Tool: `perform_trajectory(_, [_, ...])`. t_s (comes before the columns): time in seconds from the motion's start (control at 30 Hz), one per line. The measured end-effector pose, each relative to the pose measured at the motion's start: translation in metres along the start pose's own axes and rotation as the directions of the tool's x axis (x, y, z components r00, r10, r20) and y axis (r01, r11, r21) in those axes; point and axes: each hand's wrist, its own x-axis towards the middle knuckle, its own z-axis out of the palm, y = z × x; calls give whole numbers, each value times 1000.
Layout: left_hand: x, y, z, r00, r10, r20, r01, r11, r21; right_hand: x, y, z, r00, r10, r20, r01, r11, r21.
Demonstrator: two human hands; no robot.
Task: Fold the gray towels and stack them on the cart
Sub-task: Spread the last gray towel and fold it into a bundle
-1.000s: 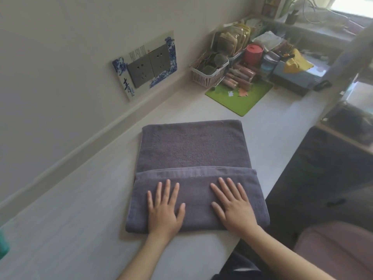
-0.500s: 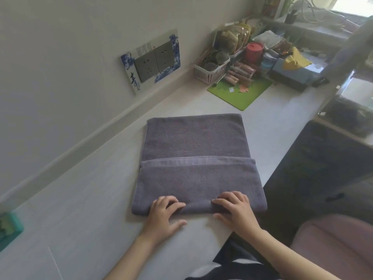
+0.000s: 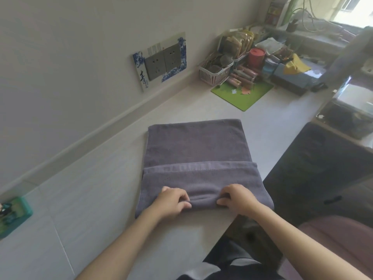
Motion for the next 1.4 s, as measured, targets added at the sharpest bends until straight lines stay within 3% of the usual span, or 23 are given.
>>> perform_trajectory(0.1, [-20,13,-20,982,-16,191,48,985,-163,-18,-8,-35,977,-42,209,29,998,64])
perform_trajectory(0.2, [-24,25,-51,958,13,285,68,960,-271,-16,-17,-67,948,-90,305,76,996,57])
perform_trajectory(0.53, [62,19,-148,970,-154,188,186,968,-167,103,-35,-132,965,-22,263,15,999,28])
perform_trajectory(0.73, [129,-6,-142,955,-264,135,273,961,-54,187,-23,-122,937,38,346,-29,999,-31])
perform_trajectory(0.97, [152,-20,-111,945,-318,-79,323,945,59,209,-8,-102,972,-6,234,11,1000,-20])
perform_trajectory(1.07, [147,-20,-93,965,-222,-138,250,941,230,204,-6,-92,964,-76,256,128,973,-191])
perform_trajectory(1.13, [146,-28,-87,972,-190,-136,217,949,229,203,-6,-87,968,-126,217,182,948,-261])
perform_trajectory(1.23, [149,-34,-94,970,-232,-71,240,957,160,205,-12,-88,981,-105,165,141,964,-224])
perform_trajectory(1.3, [152,-31,-100,962,-274,-22,272,939,212,206,-16,-85,984,-78,161,121,952,-281])
perform_trajectory(1.4, [153,-17,-92,937,-328,-117,349,886,307,203,-20,-72,998,-11,56,35,896,-442])
